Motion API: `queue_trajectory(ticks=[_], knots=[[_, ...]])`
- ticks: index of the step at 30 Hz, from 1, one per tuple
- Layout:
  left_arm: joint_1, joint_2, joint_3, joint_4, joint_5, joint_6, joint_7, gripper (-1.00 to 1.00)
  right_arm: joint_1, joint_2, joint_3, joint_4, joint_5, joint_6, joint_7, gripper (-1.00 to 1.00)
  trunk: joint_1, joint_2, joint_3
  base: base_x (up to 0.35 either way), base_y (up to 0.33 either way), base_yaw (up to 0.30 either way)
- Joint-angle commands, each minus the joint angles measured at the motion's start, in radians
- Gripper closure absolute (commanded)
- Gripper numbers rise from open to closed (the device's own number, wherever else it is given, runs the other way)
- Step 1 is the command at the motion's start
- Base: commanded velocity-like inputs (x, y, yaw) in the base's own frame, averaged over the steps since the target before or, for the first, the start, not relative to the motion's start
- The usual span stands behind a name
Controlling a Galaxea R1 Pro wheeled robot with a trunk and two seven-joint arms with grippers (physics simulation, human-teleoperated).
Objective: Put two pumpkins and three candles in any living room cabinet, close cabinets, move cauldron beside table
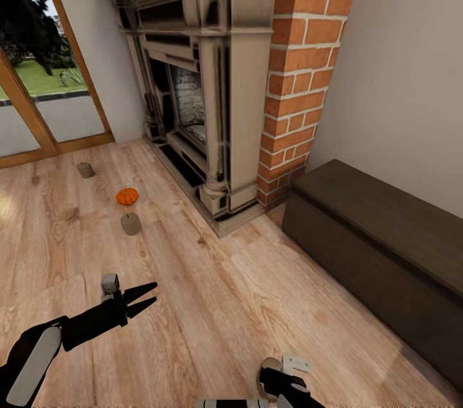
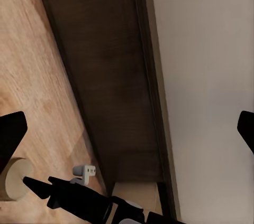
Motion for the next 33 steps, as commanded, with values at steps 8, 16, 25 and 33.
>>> queue_trajectory(ticks=[8, 16, 25, 33], knots=[[-0.001, 0.000, 0.001, 0.000, -0.001, 0.004, -0.004, -1.00, -0.001, 0.000, 0.008, 0.000, -0.010, -0.004, -0.005, -1.00, 0.003, -0.002, -0.032, 0.000, 0.000, 0.000], [-0.001, 0.000, 0.001, 0.000, -0.001, 0.004, -0.004, -1.00, 0.000, 0.000, 0.008, 0.000, -0.010, -0.004, -0.005, -1.00, 0.007, -0.004, -0.063, 0.000, 0.000, 0.000], [-0.001, 0.000, 0.001, 0.000, -0.001, 0.004, -0.005, -1.00, 0.000, 0.000, 0.008, 0.000, -0.010, -0.004, -0.005, -1.00, 0.008, -0.005, -0.070, 0.000, 0.000, 0.000], [-0.001, 0.000, -0.003, -0.001, -0.003, 0.004, -0.005, -1.00, 0.000, 0.000, 0.008, 0.000, -0.010, -0.004, -0.005, -1.00, 0.008, -0.005, -0.070, 0.025, 0.000, 0.000]])
